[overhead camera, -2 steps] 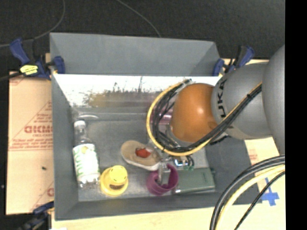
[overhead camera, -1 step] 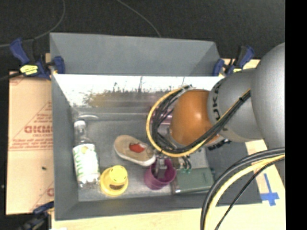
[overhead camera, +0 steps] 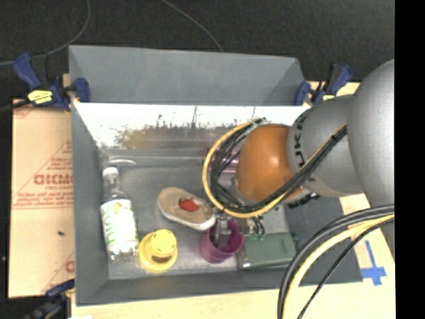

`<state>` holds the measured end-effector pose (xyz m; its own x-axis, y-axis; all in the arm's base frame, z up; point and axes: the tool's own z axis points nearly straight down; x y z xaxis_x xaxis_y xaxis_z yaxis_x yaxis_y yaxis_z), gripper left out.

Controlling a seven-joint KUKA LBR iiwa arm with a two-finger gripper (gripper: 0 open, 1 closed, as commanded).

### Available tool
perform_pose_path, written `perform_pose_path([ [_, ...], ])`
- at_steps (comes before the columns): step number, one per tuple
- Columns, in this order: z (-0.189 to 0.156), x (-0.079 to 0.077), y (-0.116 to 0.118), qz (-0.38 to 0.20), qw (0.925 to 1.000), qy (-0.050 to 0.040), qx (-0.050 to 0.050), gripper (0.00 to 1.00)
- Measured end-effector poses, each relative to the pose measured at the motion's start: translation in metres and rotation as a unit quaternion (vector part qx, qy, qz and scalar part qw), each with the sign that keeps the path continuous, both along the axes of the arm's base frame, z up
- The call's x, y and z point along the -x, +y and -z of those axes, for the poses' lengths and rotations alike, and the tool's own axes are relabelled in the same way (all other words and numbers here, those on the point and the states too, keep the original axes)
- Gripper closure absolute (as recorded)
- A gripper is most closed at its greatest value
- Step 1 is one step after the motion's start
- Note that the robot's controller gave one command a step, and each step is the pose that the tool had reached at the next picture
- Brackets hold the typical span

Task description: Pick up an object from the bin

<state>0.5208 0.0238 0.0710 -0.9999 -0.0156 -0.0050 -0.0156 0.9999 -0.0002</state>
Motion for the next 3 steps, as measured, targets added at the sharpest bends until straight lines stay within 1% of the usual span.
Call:
perform_pose_path([
  [1, -0.100, -0.009, -0.004, 0.004, 1.0000, -0.0012, 0.000, 1.00],
  [2, -0.100, -0.009, -0.004, 0.004, 1.0000, -0.0012, 0.000, 1.00],
  [3, -0.183, -0.010, -0.008, -0.001, 1.0000, -0.0002, 0.000, 1.00],
])
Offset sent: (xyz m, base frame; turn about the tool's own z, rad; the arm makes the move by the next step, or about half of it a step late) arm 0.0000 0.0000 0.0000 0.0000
